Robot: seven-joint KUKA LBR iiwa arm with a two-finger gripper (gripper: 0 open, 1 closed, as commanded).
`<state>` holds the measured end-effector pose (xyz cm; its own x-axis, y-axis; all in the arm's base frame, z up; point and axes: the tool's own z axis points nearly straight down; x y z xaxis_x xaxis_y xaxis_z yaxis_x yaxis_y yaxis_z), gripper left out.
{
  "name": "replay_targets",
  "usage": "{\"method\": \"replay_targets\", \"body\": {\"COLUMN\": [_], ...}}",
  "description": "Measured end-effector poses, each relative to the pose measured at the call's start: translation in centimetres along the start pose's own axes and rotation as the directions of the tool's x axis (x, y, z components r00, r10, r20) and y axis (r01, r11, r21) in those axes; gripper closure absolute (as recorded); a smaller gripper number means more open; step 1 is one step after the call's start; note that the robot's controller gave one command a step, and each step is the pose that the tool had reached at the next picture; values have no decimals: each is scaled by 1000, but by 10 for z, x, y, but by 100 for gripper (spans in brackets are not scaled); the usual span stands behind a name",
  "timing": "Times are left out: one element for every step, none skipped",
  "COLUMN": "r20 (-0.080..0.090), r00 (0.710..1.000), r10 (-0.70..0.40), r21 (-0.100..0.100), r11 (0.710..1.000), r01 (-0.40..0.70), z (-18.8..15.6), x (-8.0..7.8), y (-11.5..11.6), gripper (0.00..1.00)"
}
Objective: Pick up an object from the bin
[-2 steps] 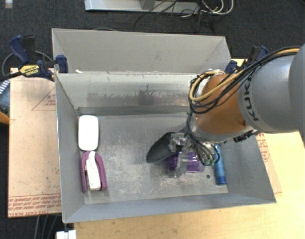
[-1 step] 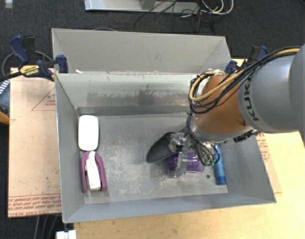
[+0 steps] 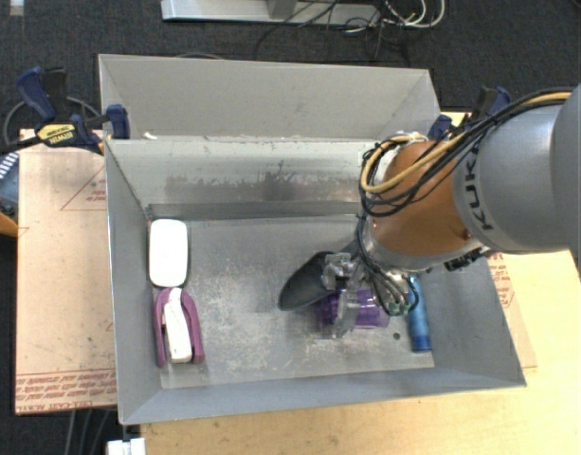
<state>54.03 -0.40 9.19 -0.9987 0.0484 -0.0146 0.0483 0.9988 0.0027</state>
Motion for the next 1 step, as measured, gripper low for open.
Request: {"method": "replay_targets", "body": {"r20": [0], "r00": [1000], "r10": [0], "r21": [0], "r11": [1000], "r01": [0], "z": [0], "x": [0], "y": [0], "gripper": [100]}}
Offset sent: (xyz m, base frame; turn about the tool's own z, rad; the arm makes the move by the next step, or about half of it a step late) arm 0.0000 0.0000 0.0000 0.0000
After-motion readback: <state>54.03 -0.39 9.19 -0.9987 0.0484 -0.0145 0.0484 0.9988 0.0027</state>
